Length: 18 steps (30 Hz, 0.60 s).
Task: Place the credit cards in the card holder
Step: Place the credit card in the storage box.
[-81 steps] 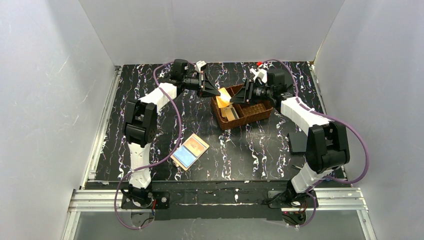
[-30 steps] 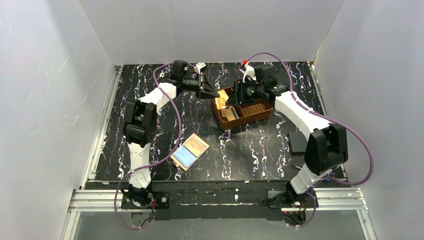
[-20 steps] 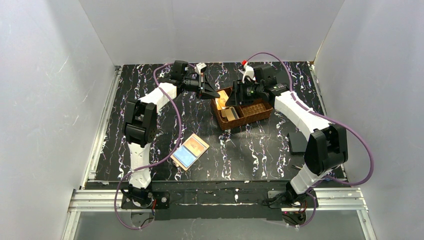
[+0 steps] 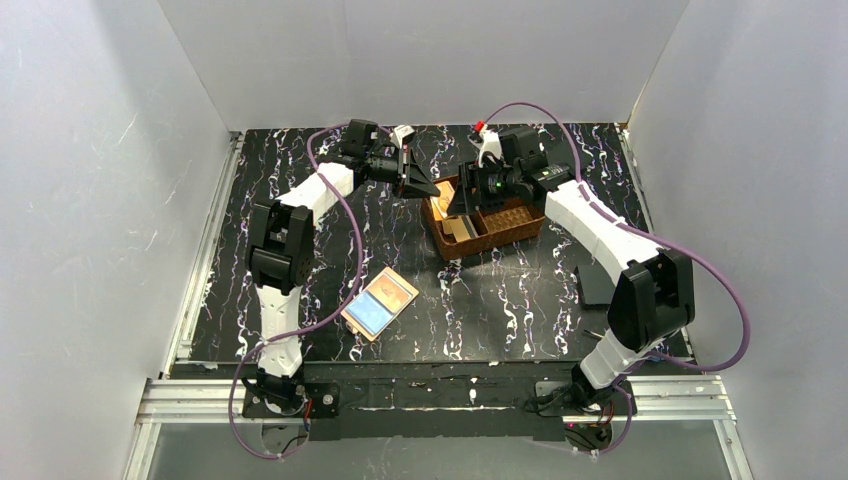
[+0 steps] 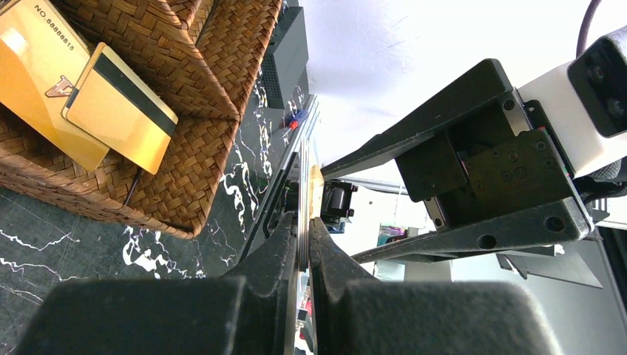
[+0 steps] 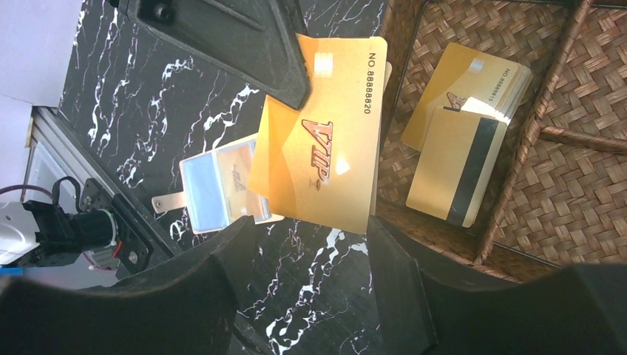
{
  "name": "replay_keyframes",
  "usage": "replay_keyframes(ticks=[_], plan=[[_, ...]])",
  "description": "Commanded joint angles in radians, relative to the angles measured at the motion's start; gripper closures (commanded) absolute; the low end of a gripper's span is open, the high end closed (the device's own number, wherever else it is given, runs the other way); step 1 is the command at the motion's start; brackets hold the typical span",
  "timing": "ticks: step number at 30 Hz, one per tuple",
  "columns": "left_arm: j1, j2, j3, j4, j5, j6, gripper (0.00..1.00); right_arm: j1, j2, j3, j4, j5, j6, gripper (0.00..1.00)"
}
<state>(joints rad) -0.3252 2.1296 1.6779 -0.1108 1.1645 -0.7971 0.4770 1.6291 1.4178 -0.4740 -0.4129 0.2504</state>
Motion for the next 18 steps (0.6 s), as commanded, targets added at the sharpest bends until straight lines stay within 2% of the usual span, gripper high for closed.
replay_keyframes(ticks=[1,13,15,18], plan=[[-0.010,-0.058,0.039,-0.038,-0.012,0.043,1.00,0.015,-0.056,0.060,0.026,-0.017,-0.008,0.34],[-0.030,-0.086,0.040,-0.073,-0.064,0.085,1.00,0.014,-0.055,0.034,0.066,-0.012,0.049,0.31],[-0.036,-0.093,0.039,-0.074,-0.072,0.098,1.00,0.011,-0.057,0.013,0.099,-0.025,0.090,0.33],[-0.039,-0.093,0.032,-0.041,-0.056,0.076,1.00,-0.009,-0.064,-0.033,0.162,-0.049,0.168,0.42]])
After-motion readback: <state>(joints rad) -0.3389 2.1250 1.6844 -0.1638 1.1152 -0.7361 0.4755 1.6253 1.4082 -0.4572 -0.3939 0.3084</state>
